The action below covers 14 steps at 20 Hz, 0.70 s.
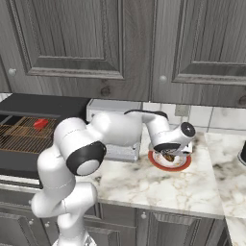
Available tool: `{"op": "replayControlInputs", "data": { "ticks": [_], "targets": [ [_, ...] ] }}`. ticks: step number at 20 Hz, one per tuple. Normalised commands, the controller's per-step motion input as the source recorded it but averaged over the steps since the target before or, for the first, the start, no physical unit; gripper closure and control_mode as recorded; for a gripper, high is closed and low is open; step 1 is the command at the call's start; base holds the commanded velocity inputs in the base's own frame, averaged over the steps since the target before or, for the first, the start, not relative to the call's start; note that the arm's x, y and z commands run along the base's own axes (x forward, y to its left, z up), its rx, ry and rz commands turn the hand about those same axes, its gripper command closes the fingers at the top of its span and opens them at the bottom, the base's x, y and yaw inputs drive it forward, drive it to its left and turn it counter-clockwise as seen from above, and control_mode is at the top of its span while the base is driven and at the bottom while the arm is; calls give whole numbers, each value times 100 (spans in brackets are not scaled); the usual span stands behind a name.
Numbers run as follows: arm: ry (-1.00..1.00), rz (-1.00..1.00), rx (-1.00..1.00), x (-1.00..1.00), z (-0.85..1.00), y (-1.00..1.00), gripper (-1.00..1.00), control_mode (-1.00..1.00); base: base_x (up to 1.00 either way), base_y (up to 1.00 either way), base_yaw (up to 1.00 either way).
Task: Open the toaster oven door. Place the bread on the top rack in the toaster oven and place the steak on the bottom rack.
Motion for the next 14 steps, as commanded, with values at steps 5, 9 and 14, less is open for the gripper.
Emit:
{"op": "replayControlInputs", "data": {
  "ticks": [5, 9, 14],
  "targets": [
    [1, 7, 7, 2, -8, 0, -100, -100, 0, 0, 0],
    [0, 8, 4, 7, -11, -1, -100, -100, 0, 0, 0],
    [0, 5, 1, 18, -6, -5, -100, -100, 0, 0, 0]
  ]
}}
